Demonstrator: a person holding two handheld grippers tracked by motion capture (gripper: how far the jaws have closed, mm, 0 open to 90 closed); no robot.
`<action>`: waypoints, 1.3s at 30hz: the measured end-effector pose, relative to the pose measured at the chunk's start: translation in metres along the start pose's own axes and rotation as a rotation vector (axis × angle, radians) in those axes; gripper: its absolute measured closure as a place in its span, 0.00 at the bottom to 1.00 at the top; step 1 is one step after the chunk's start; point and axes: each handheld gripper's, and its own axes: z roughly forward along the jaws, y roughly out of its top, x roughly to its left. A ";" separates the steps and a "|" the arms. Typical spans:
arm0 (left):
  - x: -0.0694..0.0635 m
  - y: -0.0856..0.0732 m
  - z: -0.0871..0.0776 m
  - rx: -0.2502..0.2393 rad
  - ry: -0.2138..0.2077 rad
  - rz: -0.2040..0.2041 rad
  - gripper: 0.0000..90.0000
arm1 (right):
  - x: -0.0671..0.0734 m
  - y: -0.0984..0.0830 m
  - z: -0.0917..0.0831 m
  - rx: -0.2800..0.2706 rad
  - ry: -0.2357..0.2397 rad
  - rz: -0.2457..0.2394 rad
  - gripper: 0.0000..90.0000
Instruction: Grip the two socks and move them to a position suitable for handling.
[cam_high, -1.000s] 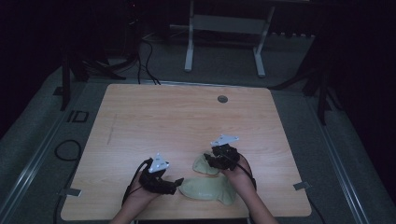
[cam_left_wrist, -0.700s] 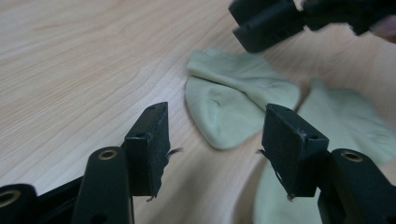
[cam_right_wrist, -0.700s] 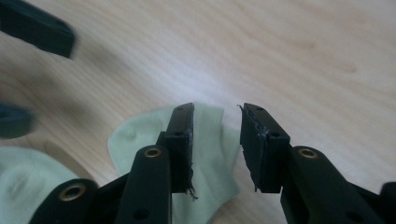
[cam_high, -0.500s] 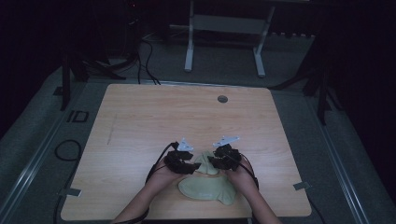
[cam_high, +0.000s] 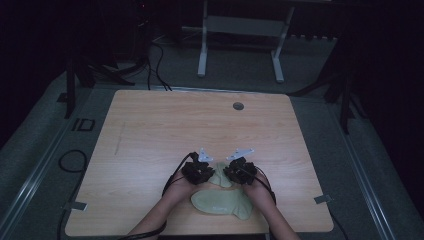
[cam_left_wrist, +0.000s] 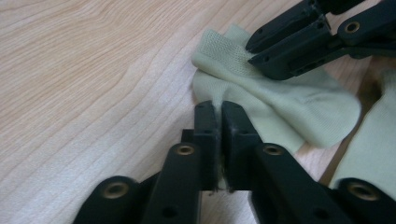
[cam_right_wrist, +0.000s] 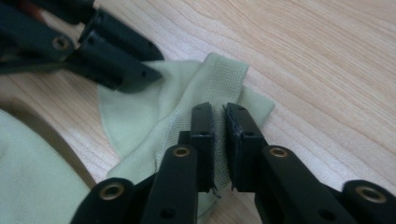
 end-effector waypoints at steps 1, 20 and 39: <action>-0.001 0.001 -0.001 -0.002 0.003 0.006 0.96 | 0.001 0.000 -0.001 0.000 -0.004 0.001 0.93; 0.021 0.001 -0.060 -0.044 0.052 -0.006 0.96 | -0.025 -0.010 -0.059 -0.135 -0.016 0.116 0.94; 0.022 -0.014 -0.027 0.021 0.048 -0.019 0.96 | -0.047 -0.034 -0.020 -0.023 -0.039 0.166 0.94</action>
